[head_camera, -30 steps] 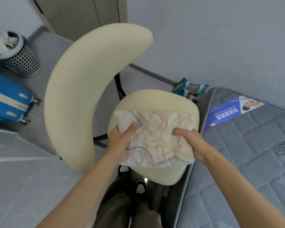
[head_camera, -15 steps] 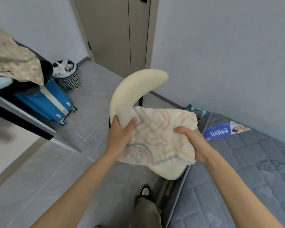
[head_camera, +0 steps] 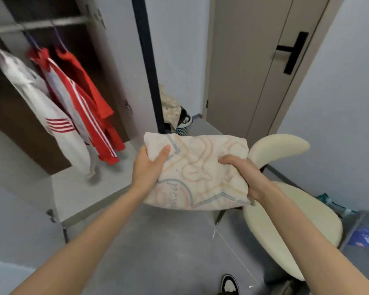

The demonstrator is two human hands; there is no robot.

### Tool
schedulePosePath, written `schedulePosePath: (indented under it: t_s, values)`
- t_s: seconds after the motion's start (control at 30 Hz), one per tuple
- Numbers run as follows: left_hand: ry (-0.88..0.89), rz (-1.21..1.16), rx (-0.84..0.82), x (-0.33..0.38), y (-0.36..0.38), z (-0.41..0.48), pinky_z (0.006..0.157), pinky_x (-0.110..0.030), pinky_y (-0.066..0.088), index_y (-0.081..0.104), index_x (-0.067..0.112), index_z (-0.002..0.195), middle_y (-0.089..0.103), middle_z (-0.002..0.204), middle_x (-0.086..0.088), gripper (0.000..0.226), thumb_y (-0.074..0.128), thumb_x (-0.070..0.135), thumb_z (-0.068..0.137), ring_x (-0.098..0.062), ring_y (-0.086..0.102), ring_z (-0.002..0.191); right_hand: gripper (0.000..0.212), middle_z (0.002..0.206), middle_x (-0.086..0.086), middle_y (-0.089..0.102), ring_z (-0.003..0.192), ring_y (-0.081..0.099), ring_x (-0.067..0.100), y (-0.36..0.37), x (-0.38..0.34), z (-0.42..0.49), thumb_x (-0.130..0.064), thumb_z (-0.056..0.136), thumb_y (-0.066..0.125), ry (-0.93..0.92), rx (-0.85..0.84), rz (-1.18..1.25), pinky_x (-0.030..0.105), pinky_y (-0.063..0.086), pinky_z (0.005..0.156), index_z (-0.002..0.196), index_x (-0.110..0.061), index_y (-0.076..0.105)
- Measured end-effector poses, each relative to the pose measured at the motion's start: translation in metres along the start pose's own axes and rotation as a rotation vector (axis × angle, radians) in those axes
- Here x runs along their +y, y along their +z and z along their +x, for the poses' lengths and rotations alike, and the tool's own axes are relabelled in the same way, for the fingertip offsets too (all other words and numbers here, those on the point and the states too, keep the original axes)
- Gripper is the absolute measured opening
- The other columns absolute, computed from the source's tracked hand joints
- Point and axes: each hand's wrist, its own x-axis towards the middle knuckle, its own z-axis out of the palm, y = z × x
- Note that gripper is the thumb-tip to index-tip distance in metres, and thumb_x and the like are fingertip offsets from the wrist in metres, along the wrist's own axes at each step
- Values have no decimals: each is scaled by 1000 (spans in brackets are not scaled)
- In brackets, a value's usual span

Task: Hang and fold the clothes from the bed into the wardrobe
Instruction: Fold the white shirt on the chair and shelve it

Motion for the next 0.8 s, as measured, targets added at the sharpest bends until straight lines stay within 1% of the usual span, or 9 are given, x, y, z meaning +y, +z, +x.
schedulePosePath:
  t_s: [0.07, 0.2, 0.27, 0.33, 0.43, 0.53, 0.6, 0.67, 0.8]
  values:
    - [32, -14, 75, 4, -59, 1, 72, -12, 43, 58, 22, 117, 62, 99, 20, 37, 65, 42, 86, 10, 57, 88, 40, 108, 8, 73, 98, 70, 27, 54, -5, 4, -20, 76, 72, 6, -85, -20, 42, 56, 84, 116, -15, 65]
    - [53, 14, 236, 27, -169, 6, 82, -25, 42, 60, 24, 112, 64, 100, 14, 30, 64, 41, 88, -8, 60, 96, 36, 112, 12, 71, 102, 68, 29, 162, -28, 11, -14, 83, 67, -10, -250, -44, 46, 54, 89, 119, -12, 63]
    - [76, 13, 288, 40, -217, 10, 81, -28, 46, 58, 31, 104, 63, 97, 19, 20, 63, 42, 88, -7, 61, 95, 37, 114, 14, 70, 105, 67, 31, 211, -46, 15, -12, 84, 65, -25, -326, -65, 48, 51, 94, 121, -8, 62]
    - [83, -10, 352, 52, -259, 15, 77, -26, 47, 56, 33, 102, 61, 97, 20, 21, 64, 44, 86, -3, 61, 92, 39, 115, 15, 69, 107, 66, 32, 256, -65, 18, -13, 84, 65, -32, -409, -101, 49, 50, 97, 122, -7, 62]
    - [89, -32, 463, 71, -313, 28, 66, -20, 43, 55, 27, 105, 60, 97, 15, 32, 66, 47, 83, -2, 59, 89, 38, 114, 14, 70, 105, 67, 31, 315, -96, 26, -14, 84, 65, -44, -534, -129, 47, 51, 94, 121, -8, 61]
    - [92, -44, 527, 94, -359, 46, 67, -23, 46, 54, 21, 112, 61, 102, 9, 43, 66, 50, 83, -7, 61, 90, 36, 114, 15, 69, 105, 67, 32, 369, -125, 37, -14, 83, 64, -72, -624, -151, 47, 51, 95, 119, -9, 63]
    - [92, -55, 559, 110, -386, 61, 65, -24, 47, 55, 24, 106, 62, 100, 9, 37, 67, 50, 82, -9, 62, 89, 34, 113, 14, 70, 104, 68, 31, 401, -144, 47, -14, 84, 64, -92, -679, -160, 46, 53, 91, 117, -10, 64]
    - [105, -65, 582, 125, -411, 81, 65, -25, 48, 55, 27, 99, 63, 99, 8, 31, 68, 49, 82, -10, 63, 88, 32, 111, 13, 71, 100, 69, 30, 431, -164, 60, -14, 84, 64, -117, -729, -166, 41, 58, 81, 115, -10, 64]
    - [149, -88, 634, 154, -451, 131, 70, -28, 52, 60, 17, 110, 67, 102, 2, 41, 70, 45, 81, -14, 66, 89, 36, 110, 14, 71, 100, 69, 30, 486, -209, 97, -16, 81, 67, -154, -801, -181, 41, 57, 81, 116, -10, 65]
